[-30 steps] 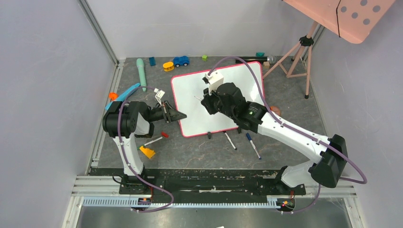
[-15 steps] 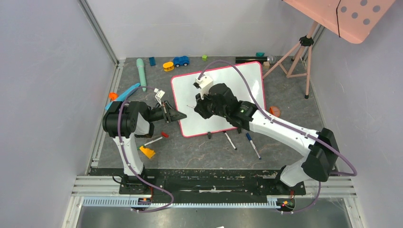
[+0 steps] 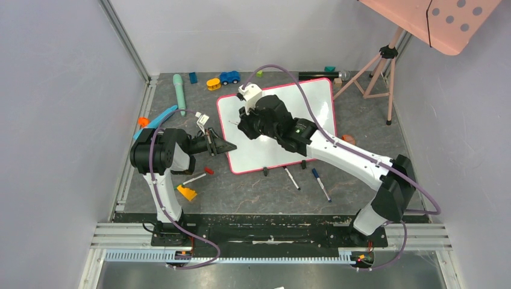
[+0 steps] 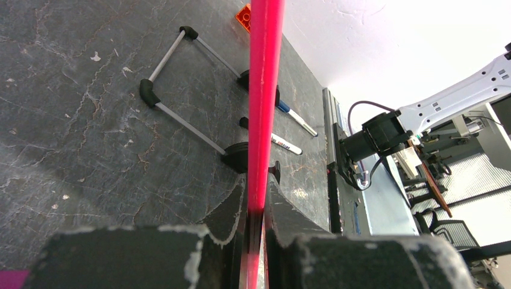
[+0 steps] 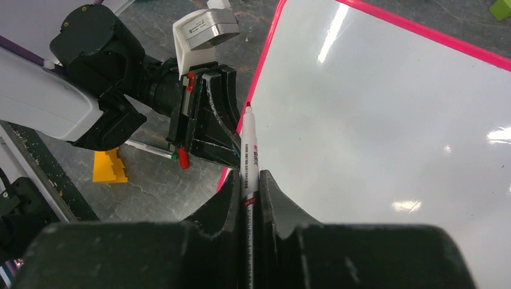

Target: Write a sentence on the whiteboard

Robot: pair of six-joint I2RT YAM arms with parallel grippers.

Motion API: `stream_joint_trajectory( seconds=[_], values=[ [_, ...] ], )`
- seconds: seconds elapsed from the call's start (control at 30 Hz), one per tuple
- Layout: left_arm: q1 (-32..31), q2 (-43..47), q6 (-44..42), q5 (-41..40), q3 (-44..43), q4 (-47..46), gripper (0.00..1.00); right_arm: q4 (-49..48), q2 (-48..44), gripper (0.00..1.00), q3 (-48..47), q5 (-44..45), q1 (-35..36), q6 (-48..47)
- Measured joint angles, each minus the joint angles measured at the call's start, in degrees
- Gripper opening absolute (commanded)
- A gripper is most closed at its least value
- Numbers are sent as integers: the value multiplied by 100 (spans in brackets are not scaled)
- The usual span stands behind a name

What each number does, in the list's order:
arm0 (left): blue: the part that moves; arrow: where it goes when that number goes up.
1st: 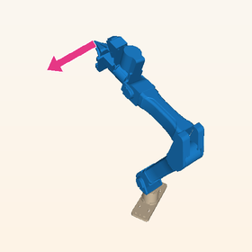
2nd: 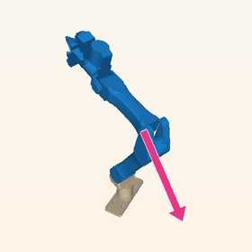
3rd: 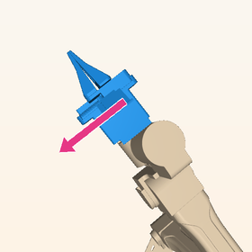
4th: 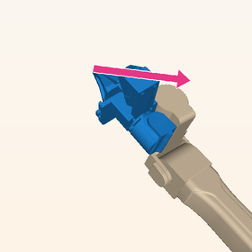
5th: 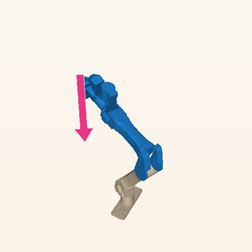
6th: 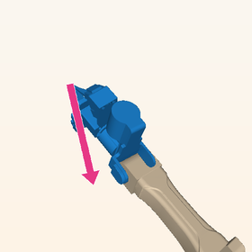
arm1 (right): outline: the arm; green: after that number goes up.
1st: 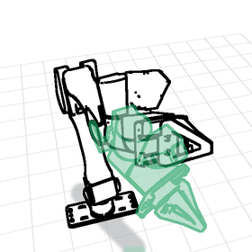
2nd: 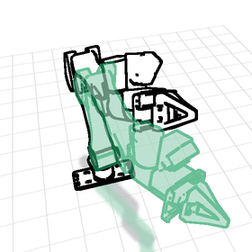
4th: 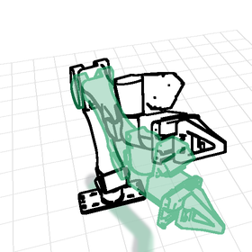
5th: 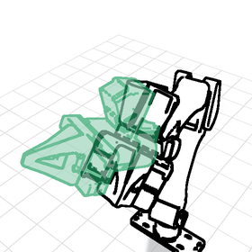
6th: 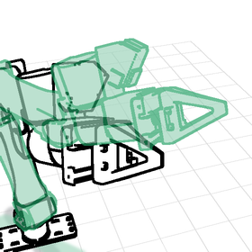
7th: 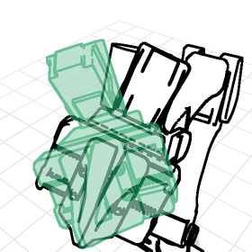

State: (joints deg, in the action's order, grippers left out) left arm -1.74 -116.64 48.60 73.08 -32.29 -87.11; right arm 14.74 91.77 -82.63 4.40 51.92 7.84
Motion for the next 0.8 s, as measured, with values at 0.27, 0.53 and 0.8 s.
stream_joint_trajectory(
  seconds=[0.27,0.53,0.8],
  values=[
    [0,0,0,0,0,0,3,26,264,0,-254,63,0,-90],
    [0,0,0,0,0,0,4,35,400,0,-446,118,0,-116],
    [0,0,0,0,0,-2,4,22,490,0,-562,214,0,-153]
  ],
)
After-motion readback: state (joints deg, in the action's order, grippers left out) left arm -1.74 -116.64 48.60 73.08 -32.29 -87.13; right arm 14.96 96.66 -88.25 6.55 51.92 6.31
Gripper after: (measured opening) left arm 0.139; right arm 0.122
